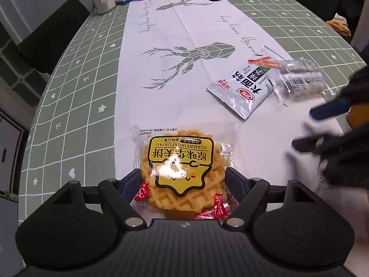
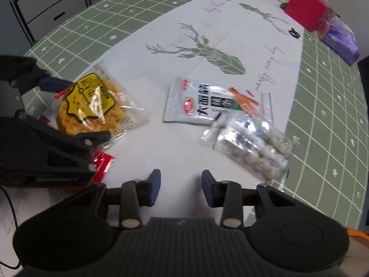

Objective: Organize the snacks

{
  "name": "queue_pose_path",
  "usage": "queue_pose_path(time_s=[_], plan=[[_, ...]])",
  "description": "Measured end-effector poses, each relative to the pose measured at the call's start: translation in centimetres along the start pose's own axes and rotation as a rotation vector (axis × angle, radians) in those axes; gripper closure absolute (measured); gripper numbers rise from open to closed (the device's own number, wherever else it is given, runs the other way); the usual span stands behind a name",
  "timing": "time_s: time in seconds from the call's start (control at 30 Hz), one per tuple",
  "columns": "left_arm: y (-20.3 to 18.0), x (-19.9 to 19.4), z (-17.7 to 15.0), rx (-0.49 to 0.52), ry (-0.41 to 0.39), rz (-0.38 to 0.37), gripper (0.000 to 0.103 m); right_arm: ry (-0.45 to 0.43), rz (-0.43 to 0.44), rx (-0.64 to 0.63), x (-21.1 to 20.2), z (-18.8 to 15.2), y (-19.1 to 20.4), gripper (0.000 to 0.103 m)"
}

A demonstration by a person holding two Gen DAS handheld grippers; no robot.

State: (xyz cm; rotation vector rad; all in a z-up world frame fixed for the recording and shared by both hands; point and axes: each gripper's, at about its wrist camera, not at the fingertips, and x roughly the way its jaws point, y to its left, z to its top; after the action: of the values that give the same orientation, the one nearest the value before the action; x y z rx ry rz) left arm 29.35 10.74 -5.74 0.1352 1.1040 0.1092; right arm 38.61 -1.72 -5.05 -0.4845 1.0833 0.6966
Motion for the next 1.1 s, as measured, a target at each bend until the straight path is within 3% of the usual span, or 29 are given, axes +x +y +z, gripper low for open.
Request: queue_pose_path(time_s=[0.17, 0.23, 0.33, 0.5, 0.6, 0.83, 0.93, 1.1], plan=[[0.6, 0.3, 0.5, -0.032, 0.033, -0.026, 0.013, -0.030, -0.113, 0.024, -1.2, 2.1, -2.5, 0.035], [0.7, 0.4, 0.6, -0.037, 0.042, -0.029, 0.013, -0.015, -0.139, 0.117, -0.9, 3.1, -3.9, 0.019], [0.6, 0.4, 0.6, -0.022, 0.038, -0.030, 0.013, -0.017, -0.122, 0.264, -0.1, 4.1, -5.5, 0.018], [1.0, 0.6, 0.7, -0.010, 0.042, -0.050, 0.013, 0.012, -0.158, 0.205, 2.2, 5.4, -5.3, 0.018], [1.0, 0.7, 0.9, -0.002, 0.038, -0.052, 0.013, -0.001, -0.163, 0.248, 2.8, 6.1, -6.1, 0.013], [0.9, 0.8, 0.9, 0.009, 0.036, -0.054, 0.013, -0.054, -0.104, 0.501, 4.4, 7.4, -9.2, 0.024], [1.0, 0.8, 0.8, 0.012, 0.034, -0.058, 0.013, -0.013, -0.101, 0.504, 5.8, 7.4, -8.9, 0.042], [0.9, 0.8, 0.8, 0.023, 0.035, -0.058, 0.013, -0.021, -0.059, 0.478, 5.0, 6.4, -7.7, 0.053]])
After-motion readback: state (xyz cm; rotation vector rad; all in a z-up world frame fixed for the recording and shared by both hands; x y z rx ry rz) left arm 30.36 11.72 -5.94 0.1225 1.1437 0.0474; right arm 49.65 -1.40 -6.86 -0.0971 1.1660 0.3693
